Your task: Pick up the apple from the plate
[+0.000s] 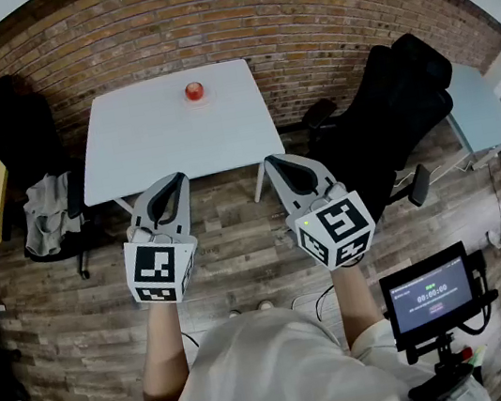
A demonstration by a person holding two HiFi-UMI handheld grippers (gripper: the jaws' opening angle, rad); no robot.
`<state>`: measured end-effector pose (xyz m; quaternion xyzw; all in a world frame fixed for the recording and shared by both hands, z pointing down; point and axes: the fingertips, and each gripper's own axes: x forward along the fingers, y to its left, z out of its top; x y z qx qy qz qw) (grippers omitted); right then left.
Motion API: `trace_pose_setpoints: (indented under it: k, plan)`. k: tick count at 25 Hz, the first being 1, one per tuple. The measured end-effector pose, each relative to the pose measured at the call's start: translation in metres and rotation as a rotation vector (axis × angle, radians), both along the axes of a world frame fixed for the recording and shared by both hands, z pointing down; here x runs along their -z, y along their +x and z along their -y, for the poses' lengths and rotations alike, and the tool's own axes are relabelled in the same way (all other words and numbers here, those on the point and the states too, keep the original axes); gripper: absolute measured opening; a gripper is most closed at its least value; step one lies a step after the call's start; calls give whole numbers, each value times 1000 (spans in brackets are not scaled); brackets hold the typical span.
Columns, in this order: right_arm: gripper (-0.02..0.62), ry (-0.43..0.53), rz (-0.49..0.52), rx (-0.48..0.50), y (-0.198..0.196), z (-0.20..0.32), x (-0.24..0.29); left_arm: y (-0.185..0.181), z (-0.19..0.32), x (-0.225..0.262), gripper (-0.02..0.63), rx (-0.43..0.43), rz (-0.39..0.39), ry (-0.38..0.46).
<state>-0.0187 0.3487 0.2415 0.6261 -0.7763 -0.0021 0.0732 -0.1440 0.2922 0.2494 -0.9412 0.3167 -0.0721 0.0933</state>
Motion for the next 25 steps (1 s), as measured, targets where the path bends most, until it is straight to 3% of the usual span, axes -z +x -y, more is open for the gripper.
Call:
trace_pose_setpoints:
  k: [6, 25]
  plan:
    - [2, 25, 54, 32, 19, 0, 4, 19, 1, -1, 6, 5, -10, 8]
    - [2, -15, 67, 107, 58, 1, -10, 53, -3, -11, 6, 69, -32, -23]
